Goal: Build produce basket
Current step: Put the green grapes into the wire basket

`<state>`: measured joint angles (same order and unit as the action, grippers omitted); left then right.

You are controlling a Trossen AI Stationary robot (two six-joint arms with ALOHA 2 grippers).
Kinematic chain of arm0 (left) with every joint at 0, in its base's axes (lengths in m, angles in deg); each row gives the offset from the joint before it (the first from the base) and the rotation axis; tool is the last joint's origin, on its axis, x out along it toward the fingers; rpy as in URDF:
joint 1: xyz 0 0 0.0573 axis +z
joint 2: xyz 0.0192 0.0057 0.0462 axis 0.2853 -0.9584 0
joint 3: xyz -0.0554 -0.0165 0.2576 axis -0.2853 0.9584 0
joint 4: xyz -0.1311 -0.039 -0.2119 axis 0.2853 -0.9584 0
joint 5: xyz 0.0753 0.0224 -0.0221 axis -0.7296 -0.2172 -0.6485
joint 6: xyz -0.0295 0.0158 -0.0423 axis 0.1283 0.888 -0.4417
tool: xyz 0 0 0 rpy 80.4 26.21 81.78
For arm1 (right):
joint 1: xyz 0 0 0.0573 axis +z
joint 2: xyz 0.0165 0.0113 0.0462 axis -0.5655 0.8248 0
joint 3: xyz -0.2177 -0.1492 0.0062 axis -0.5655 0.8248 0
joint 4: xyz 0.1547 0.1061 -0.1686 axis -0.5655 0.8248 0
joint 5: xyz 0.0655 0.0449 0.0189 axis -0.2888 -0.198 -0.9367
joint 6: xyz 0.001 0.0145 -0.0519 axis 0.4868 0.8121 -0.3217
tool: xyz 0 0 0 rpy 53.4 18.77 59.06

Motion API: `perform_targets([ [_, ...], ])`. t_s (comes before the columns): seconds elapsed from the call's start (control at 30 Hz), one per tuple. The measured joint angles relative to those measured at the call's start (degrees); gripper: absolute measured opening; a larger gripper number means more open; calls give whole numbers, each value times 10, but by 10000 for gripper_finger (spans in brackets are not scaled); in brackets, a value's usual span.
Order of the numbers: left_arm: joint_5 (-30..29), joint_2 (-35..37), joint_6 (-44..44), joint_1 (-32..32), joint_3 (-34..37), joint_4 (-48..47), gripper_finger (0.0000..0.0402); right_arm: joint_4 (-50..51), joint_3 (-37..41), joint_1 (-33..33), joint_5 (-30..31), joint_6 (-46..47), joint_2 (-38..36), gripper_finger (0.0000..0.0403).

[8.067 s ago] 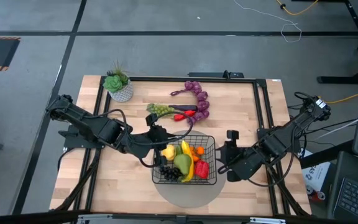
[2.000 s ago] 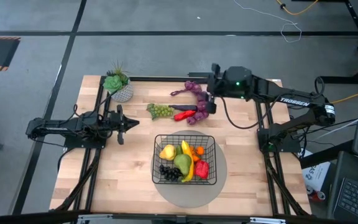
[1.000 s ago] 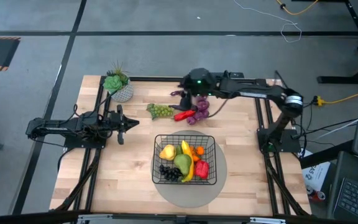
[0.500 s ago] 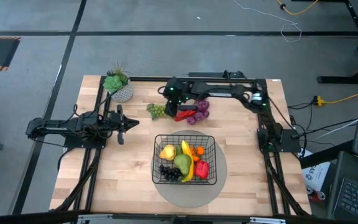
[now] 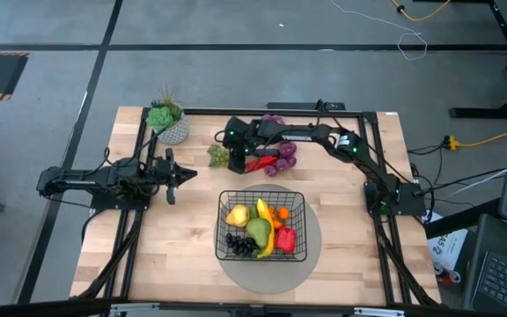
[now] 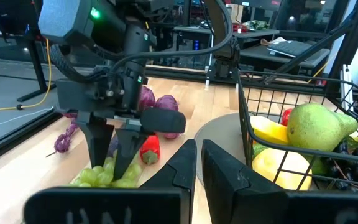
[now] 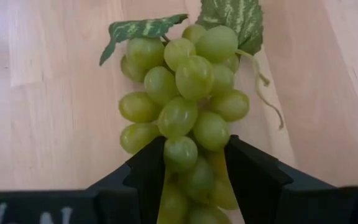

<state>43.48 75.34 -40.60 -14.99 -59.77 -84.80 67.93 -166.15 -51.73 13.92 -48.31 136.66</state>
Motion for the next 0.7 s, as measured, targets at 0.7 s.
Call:
perform_targets([
  [0.7, 0, 0, 0, 0, 0, 0, 19, 106, -111, 43, 143, -53, -21, 6],
])
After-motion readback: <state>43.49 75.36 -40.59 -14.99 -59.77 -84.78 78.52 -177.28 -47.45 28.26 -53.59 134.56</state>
